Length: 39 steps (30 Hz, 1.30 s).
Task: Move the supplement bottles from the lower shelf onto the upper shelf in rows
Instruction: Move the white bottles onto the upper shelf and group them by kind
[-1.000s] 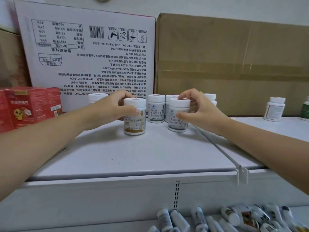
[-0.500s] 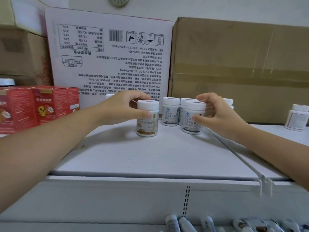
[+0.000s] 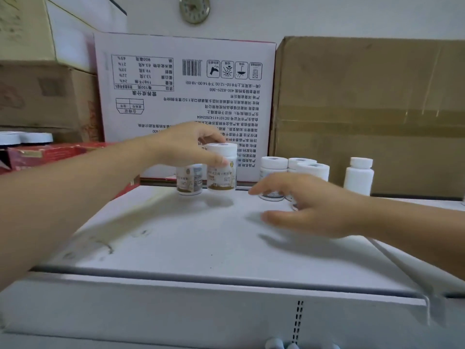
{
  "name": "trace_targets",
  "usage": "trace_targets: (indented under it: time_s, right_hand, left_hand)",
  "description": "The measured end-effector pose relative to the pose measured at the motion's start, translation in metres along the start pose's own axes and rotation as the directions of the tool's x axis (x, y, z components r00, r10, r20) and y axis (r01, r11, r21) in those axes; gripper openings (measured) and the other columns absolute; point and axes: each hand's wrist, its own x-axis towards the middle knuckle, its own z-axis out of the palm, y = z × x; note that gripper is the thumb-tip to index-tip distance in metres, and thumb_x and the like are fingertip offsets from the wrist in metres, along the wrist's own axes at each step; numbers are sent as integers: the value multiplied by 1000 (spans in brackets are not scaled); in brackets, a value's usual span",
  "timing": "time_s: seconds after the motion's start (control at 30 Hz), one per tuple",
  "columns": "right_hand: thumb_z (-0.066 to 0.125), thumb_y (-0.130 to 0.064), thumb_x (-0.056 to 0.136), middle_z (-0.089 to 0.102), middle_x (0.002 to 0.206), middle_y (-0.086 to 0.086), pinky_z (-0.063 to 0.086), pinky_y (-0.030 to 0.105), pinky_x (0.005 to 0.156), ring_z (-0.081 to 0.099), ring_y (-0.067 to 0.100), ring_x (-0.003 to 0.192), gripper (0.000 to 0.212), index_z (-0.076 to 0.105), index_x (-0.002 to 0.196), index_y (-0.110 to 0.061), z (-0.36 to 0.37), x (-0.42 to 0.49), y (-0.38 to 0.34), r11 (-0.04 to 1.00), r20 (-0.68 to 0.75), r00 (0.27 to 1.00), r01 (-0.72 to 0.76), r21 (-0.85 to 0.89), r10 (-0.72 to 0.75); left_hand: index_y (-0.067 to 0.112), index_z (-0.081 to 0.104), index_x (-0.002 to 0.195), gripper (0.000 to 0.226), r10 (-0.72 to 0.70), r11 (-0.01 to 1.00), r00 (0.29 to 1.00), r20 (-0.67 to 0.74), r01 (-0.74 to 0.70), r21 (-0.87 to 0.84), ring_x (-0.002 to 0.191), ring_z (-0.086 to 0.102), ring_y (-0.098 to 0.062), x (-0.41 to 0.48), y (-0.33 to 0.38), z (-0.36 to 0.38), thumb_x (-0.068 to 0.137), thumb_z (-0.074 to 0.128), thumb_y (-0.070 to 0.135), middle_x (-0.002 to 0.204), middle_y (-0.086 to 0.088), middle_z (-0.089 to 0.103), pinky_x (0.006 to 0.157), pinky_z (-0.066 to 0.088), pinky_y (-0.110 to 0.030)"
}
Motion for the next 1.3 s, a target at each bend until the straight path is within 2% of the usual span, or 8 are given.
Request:
trace_targets:
  time_s: [0.1,0.2,0.53,0.8,0.9,0.97,1.13,1.3]
  right_hand:
    - [54,-48,93,47,141,-21,31,10,101,40,-4,127,45,49,136,-36,14,13,-12,999,127,992,27,-39,-22]
    - [49,-48,96,41,149,-18,26,24,115,36,0,135,47,45,141,-35,28,24,-12,998,209,977,57,-31,-49]
    - [48,-44,98,40,148,-21,26,25,115,35,-5,134,44,45,141,-36,39,25,-4,996,202,977,45,81,-60]
    - [48,-47,97,41,148,-20,28,27,115,35,-3,134,46,45,141,-36,40,26,-2,994,197,978,47,95,-65]
    - [48,-46,97,40,148,-18,28,27,115,36,-1,135,46,44,141,-36,39,27,-2,995,204,977,52,81,-68]
    - [48,-47,97,41,148,-17,29,28,115,37,0,134,46,44,141,-36,37,28,-4,996,211,975,56,67,-69]
    - [48,-51,96,49,142,-16,35,26,109,45,3,127,45,51,138,-34,21,24,-16,998,225,974,3,-57,10]
    - [51,-44,97,51,122,-21,36,16,90,49,0,109,37,51,133,-38,-16,-14,-26,977,215,958,-166,-131,192]
  left_hand:
    - [38,59,124,56,-17,987,998,-55,26,159,121,49,-12,4,-18,7,73,72,58,125,11,60,95,37,-28]
    - [44,53,128,69,-24,965,998,-50,37,260,131,34,-19,6,-28,16,65,60,72,132,0,54,102,29,-38]
    - [38,51,134,55,31,950,996,-79,-5,313,128,33,-21,9,-40,33,84,57,61,138,8,53,104,23,-44]
    - [30,63,116,71,79,964,993,-92,-52,262,116,52,-21,9,-44,38,68,43,78,121,11,65,101,38,-48]
    - [34,51,133,76,57,953,997,-51,-39,300,130,42,-22,8,-47,37,72,49,79,139,8,53,108,33,-51]
    - [26,43,143,75,70,948,995,-71,-44,315,137,36,-24,6,-44,31,80,61,64,147,1,45,113,28,-48]
    - [24,62,117,39,188,959,971,-148,-149,241,98,60,-14,-22,-22,-1,81,73,34,107,8,59,90,47,-35]
    - [30,65,108,22,71,963,992,103,-95,251,92,62,-1,-73,-4,-13,87,66,35,98,15,67,85,50,-27]
